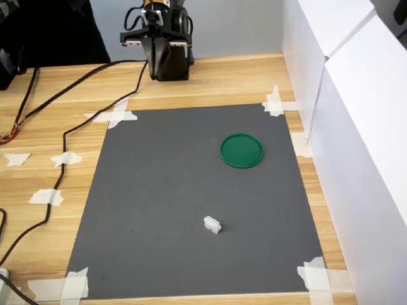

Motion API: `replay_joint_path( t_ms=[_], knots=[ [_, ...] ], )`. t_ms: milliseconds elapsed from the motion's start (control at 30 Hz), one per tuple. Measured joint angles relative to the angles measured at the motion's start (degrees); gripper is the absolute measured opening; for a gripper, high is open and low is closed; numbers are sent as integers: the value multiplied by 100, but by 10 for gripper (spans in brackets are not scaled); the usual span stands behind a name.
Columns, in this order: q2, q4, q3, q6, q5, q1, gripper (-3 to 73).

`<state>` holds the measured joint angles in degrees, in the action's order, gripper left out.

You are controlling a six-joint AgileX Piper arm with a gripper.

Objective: Grasp a white terminal and put it on the green lid.

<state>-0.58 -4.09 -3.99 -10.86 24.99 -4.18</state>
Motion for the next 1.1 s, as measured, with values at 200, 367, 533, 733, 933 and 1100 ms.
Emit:
replay_joint_path(
  t_ms=[200,367,533,733,933,1100],
  knots=[
    [-4,0,70,0,53,0,-16],
    [-4,0,77,0,53,0,-16],
    [-4,0,77,0,53,0,-16],
    [-11,0,77,0,57,0,-16],
    [-11,0,77,0,57,0,-16],
    [-11,0,77,0,57,0,-16]
  ],
)
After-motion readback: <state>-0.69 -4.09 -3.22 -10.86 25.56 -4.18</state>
